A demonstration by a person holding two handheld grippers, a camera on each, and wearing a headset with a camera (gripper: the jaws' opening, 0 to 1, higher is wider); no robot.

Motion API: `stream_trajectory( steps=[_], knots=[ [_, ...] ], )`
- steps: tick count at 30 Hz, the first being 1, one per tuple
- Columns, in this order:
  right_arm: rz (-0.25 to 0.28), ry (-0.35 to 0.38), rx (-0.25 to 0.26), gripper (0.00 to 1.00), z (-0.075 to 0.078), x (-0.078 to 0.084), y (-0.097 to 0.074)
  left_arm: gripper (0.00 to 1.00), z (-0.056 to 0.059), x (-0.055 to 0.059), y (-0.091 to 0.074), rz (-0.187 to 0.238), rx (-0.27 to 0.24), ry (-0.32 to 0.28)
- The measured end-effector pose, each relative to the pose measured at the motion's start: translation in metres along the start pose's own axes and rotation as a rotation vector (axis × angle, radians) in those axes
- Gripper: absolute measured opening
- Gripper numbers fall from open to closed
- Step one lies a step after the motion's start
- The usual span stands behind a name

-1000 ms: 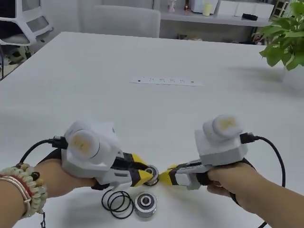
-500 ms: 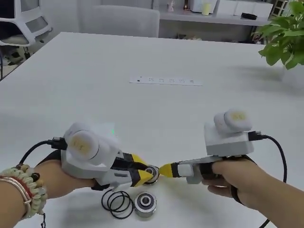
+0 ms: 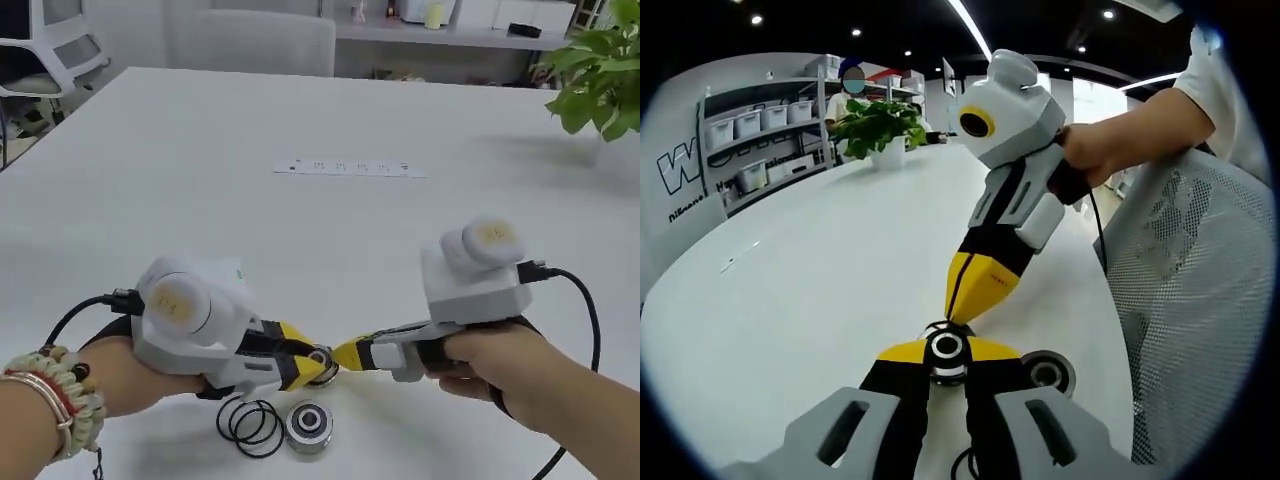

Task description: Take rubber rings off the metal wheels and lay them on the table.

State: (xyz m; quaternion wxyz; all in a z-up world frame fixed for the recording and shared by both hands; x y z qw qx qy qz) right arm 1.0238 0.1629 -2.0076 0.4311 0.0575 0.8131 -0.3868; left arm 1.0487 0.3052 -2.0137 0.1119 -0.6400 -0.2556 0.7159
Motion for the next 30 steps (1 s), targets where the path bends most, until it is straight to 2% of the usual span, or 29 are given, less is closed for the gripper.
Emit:
stream_trajectory(
  steps=[11, 21, 24, 25, 28, 30],
  knots=[
    [0.002, -0.032, -0.008, 0.00, -0.002, -0.003, 0.002, 0.08, 0.000, 0.000, 0.000, 0.005, 0.002, 0.002],
    [0.013, -0.031, -0.021, 0.00, -0.003, -0.004, 0.001, 0.08, 0.000, 0.001, 0.000, 0.009, 0.004, 0.005],
    [0.038, -0.016, -0.054, 0.00, -0.007, -0.007, 0.002, 0.08, 0.000, 0.001, 0.001, 0.010, 0.005, 0.005],
    [0.075, -0.003, -0.066, 0.00, -0.008, -0.011, 0.002, 0.08, 0.000, 0.001, 0.001, 0.011, 0.005, 0.005],
    [0.039, -0.003, -0.016, 0.00, -0.007, -0.010, 0.002, 0.08, 0.000, 0.001, 0.001, 0.016, 0.004, 0.000],
    [0.043, 0.004, -0.024, 0.00, -0.008, -0.011, 0.002, 0.08, -0.001, 0.002, 0.001, 0.029, 0.008, -0.008]
  ],
)
Point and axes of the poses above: the centre of the closed fingertips' face, and the gripper's own axes: y roughly forward along the fingers, z roughly to its right, x roughly out of its underside, the point moved 9 cm from there along -y, roughly backward along the fingers, and after that the axes turned 7 degrees about -y, right-handed, at the moved point
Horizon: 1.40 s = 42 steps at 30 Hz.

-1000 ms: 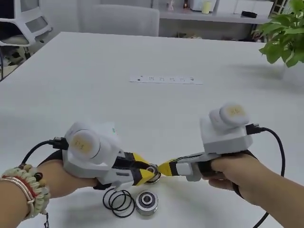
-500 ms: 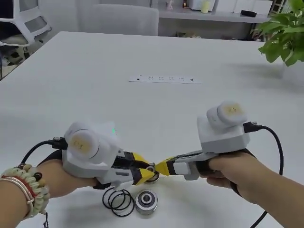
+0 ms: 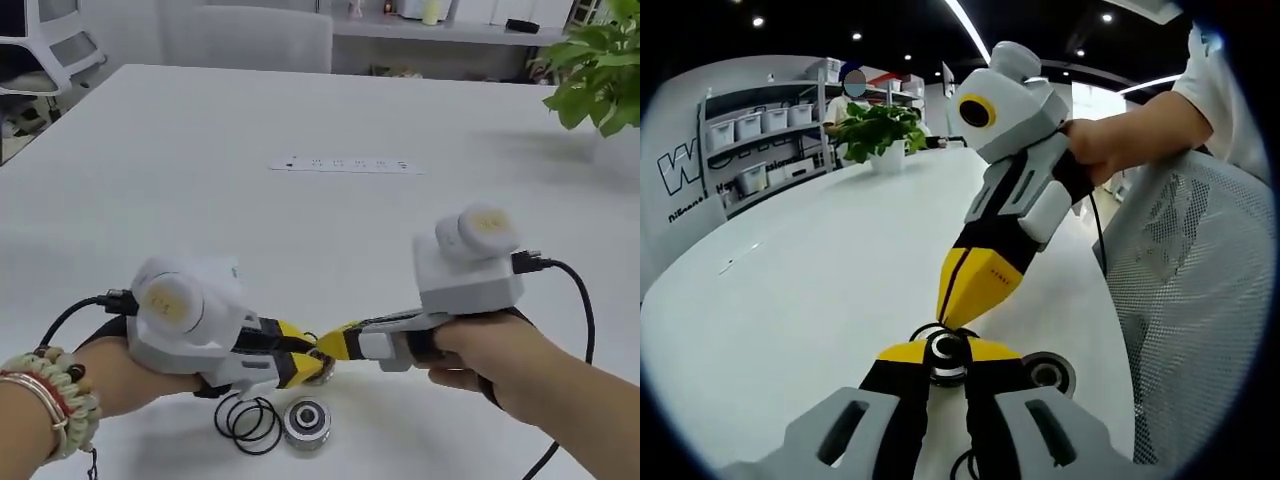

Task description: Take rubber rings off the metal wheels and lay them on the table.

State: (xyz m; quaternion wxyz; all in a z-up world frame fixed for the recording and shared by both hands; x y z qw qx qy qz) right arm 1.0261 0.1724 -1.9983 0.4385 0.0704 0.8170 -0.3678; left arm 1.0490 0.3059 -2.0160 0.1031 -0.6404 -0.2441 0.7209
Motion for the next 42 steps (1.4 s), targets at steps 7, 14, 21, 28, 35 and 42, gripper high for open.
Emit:
stream_trajectory(
  steps=[7, 14, 21, 28, 35, 42],
  knots=[
    [-0.040, 0.005, 0.061, 0.00, 0.006, 0.004, 0.000, 0.08, 0.000, 0.000, 0.000, 0.011, 0.002, 0.002],
    [-0.041, 0.010, 0.076, 0.00, 0.008, 0.003, -0.002, 0.08, -0.001, -0.004, -0.001, -0.033, 0.002, 0.024],
    [-0.010, 0.030, 0.066, 0.00, 0.008, -0.001, -0.005, 0.18, 0.002, -0.012, -0.009, -0.061, 0.020, 0.076],
    [0.013, 0.040, 0.073, 0.00, 0.009, -0.006, -0.008, 0.42, 0.002, -0.024, -0.025, -0.062, 0.033, 0.099],
    [0.038, 0.035, 0.057, 0.00, 0.003, -0.012, -0.010, 0.54, -0.001, -0.049, -0.053, -0.015, 0.009, 0.080],
    [0.053, 0.019, 0.041, 0.00, -0.003, -0.018, -0.011, 0.61, 0.005, -0.064, -0.083, 0.014, -0.047, 0.117]
  ],
)
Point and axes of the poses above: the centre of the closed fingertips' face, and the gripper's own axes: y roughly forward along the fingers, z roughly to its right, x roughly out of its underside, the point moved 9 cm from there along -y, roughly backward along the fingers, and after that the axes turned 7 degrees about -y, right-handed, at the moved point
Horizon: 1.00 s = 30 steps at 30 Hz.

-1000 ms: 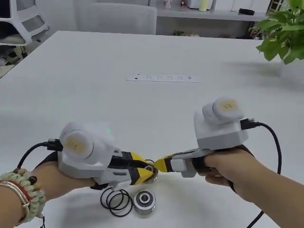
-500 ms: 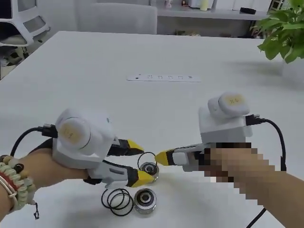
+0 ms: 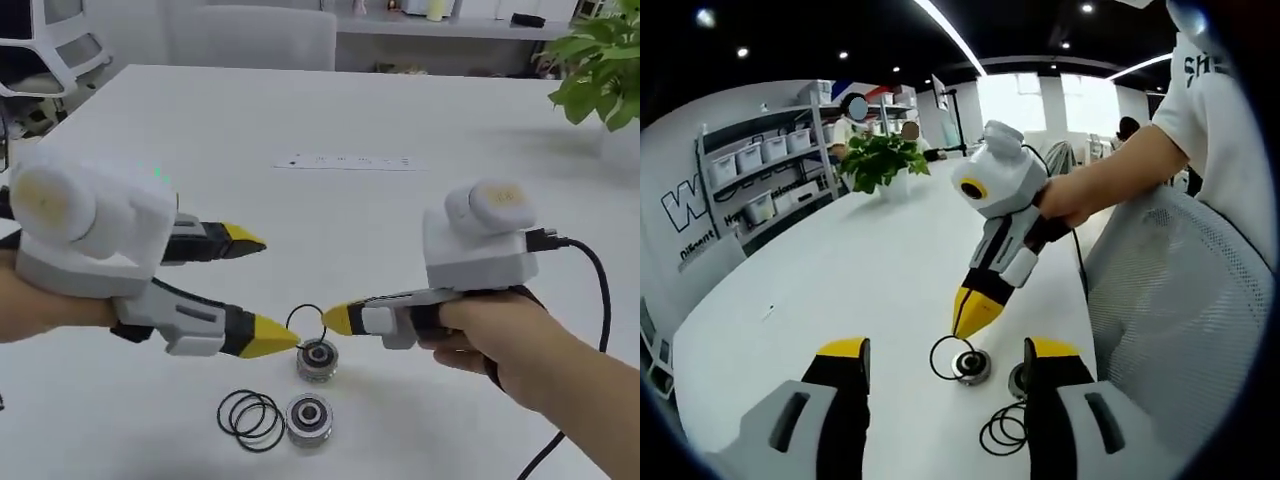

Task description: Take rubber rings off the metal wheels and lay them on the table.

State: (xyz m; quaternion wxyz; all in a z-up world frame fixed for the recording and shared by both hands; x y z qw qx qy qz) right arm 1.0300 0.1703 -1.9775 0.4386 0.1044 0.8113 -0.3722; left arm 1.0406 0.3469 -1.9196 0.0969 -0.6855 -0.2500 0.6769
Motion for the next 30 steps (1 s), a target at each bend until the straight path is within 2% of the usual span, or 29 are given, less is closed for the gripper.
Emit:
stream_trajectory(
  steps=[5, 7, 12, 15, 18, 23, 30],
  knots=[
    [0.005, -0.011, -0.023, 0.00, -0.006, -0.003, 0.001, 0.71, 0.009, 0.007, -0.027, -0.020, -0.034, -0.001],
    [0.005, -0.018, -0.031, 0.00, -0.010, -0.004, 0.002, 0.72, 0.014, 0.009, -0.037, -0.019, -0.044, 0.002],
    [-0.003, -0.036, -0.056, 0.00, -0.017, -0.004, 0.004, 0.77, 0.024, 0.014, -0.058, 0.009, -0.091, -0.016],
    [-0.008, -0.047, -0.073, 0.00, -0.022, -0.004, 0.006, 0.79, 0.032, 0.017, -0.064, 0.036, -0.120, -0.030],
    [-0.012, -0.055, -0.092, 0.00, -0.027, -0.003, 0.008, 0.79, 0.042, 0.022, -0.069, 0.052, -0.117, -0.048],
    [-0.028, -0.071, -0.123, 0.00, -0.036, -0.001, 0.013, 0.83, 0.056, 0.036, -0.075, 0.037, -0.139, -0.099],
    [-0.046, -0.087, -0.156, 0.00, -0.047, 0.002, 0.018, 0.83, 0.066, 0.053, -0.076, 0.021, -0.162, -0.166]
  ],
)
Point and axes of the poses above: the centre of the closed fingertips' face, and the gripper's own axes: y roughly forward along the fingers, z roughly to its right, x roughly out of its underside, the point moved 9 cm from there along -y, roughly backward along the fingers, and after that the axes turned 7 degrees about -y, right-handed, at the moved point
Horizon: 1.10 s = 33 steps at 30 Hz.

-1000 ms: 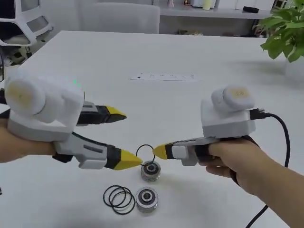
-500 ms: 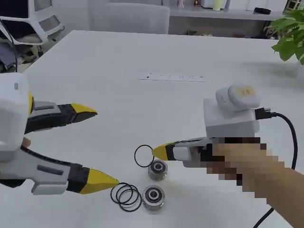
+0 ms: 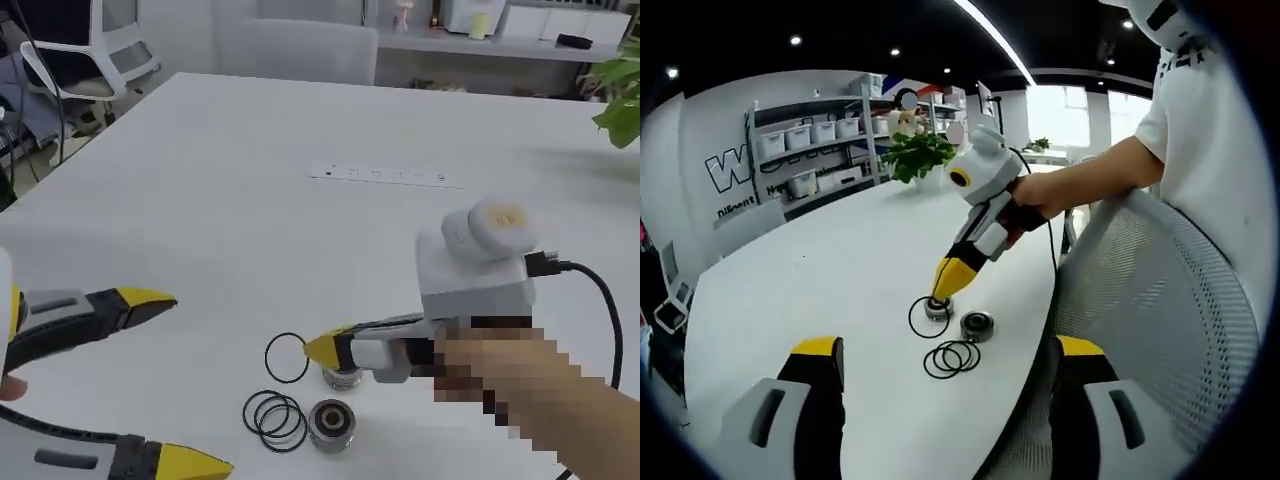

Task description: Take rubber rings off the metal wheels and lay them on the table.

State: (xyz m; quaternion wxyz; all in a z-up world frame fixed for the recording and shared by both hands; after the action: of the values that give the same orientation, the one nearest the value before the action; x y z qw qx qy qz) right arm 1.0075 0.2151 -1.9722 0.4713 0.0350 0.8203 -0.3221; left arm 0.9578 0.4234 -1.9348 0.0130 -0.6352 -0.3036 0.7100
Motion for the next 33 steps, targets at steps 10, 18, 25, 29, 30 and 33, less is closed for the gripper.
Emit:
stream_trajectory(
  steps=[10, 18, 25, 29, 30, 33],
  knots=[
    [-0.057, -0.011, -0.063, 0.00, -0.015, 0.011, 0.015, 0.83, 0.007, 0.008, 0.002, -0.007, -0.006, -0.049],
    [-0.122, -0.025, -0.086, 0.00, -0.021, 0.026, 0.026, 0.84, 0.004, 0.011, 0.003, -0.019, -0.009, -0.079],
    [-0.152, -0.052, -0.062, 0.00, -0.019, 0.030, 0.028, 0.83, 0.003, 0.013, 0.003, -0.015, -0.015, -0.098],
    [-0.160, -0.072, -0.049, 0.00, -0.019, 0.033, 0.031, 0.82, 0.004, 0.014, 0.005, -0.022, -0.007, -0.104],
    [-0.160, -0.075, -0.043, 0.00, -0.019, 0.033, 0.031, 0.82, 0.005, 0.014, 0.005, -0.023, -0.006, -0.102],
    [-0.162, -0.096, -0.031, 0.00, -0.018, 0.033, 0.031, 0.81, 0.005, 0.015, 0.006, -0.033, 0.000, -0.102]
  ],
)
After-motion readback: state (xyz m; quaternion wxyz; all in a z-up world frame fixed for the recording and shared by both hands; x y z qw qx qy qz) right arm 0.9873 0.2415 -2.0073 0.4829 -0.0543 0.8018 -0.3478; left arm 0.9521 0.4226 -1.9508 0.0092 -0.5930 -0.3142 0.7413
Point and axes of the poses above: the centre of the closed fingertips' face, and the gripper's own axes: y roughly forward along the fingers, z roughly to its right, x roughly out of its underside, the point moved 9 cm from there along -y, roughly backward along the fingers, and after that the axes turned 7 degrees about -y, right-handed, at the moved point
